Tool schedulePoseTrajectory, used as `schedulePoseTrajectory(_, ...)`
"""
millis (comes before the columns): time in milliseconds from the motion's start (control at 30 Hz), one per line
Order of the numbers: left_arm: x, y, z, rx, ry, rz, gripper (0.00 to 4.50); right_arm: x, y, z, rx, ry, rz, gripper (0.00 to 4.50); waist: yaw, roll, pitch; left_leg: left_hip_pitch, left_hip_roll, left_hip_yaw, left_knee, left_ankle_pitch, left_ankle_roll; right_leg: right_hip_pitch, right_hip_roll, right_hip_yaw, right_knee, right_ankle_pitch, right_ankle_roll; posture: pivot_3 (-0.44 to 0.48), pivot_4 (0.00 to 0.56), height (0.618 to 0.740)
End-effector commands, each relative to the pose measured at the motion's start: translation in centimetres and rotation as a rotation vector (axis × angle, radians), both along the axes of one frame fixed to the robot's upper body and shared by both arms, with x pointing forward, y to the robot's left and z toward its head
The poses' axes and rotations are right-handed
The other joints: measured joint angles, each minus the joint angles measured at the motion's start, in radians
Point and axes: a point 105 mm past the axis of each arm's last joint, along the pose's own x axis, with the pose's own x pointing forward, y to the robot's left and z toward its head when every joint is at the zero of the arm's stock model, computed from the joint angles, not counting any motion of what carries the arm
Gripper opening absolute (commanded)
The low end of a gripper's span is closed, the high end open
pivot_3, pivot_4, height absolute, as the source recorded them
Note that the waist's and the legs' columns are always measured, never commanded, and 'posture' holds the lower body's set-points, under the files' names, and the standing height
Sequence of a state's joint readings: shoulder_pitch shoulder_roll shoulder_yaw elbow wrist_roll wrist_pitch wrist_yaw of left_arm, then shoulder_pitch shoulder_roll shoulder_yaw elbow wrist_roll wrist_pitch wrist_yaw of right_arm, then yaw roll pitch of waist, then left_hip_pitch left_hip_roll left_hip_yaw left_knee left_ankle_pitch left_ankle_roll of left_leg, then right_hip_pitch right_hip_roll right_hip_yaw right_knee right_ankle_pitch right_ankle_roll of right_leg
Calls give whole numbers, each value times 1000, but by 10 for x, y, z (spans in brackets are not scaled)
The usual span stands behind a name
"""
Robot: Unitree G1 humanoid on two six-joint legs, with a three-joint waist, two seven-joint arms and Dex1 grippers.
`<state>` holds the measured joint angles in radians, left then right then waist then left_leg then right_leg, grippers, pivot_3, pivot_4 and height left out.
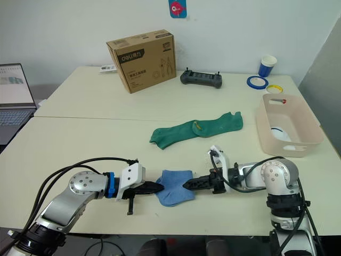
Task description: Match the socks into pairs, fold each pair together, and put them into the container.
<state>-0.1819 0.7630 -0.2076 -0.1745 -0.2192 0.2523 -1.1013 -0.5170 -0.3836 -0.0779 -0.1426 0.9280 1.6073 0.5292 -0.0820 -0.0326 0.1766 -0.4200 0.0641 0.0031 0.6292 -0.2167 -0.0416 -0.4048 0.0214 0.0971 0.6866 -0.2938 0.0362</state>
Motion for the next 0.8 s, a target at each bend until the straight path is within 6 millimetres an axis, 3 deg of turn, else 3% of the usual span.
schedulePoseTrajectory(33, -2, 9, -14, 61, 39, 15, 0, 6, -10, 4, 16, 11, -37, 4474, 0, 0, 0, 0, 0, 0, 0, 0, 0, 0, 0, 0, 0, 0, 0, 0, 150, 740)
schedulePoseTrajectory(167, -3, 12, -17, 81, 38, 3, 0, 7, -10, -12, -23, 59, -58, 4474, 0, 0, 0, 0, 0, 0, 0, 0, 0, 0, 0, 0, 0, 0, 0, 0, 150, 740)
schedulePoseTrajectory(467, -2, 13, -14, 77, 35, -1, 0, -4, 45, -18, 80, 146, 47, 4474, -7, 0, -2, 3, 1, -1, 0, 0, 0, 0, 1, 0, 3, 0, 0, 0, 150, 740)
schedulePoseTrajectory(633, -2, 13, -13, 76, 31, 2, 0, 1, 55, -12, 142, 161, 33, 4474, -7, 0, -2, 3, 0, 0, 0, 0, 0, 0, 1, 1, 2, 0, 0, 0, 150, 740)
schedulePoseTrajectory(800, -2, 13, -13, 73, 30, 5, 0, 6, 52, -7, 158, 158, 17, 4474, -6, 0, -2, 3, 0, 0, -1, 0, 0, 0, 1, 1, 2, 0, 0, 0, 150, 740)
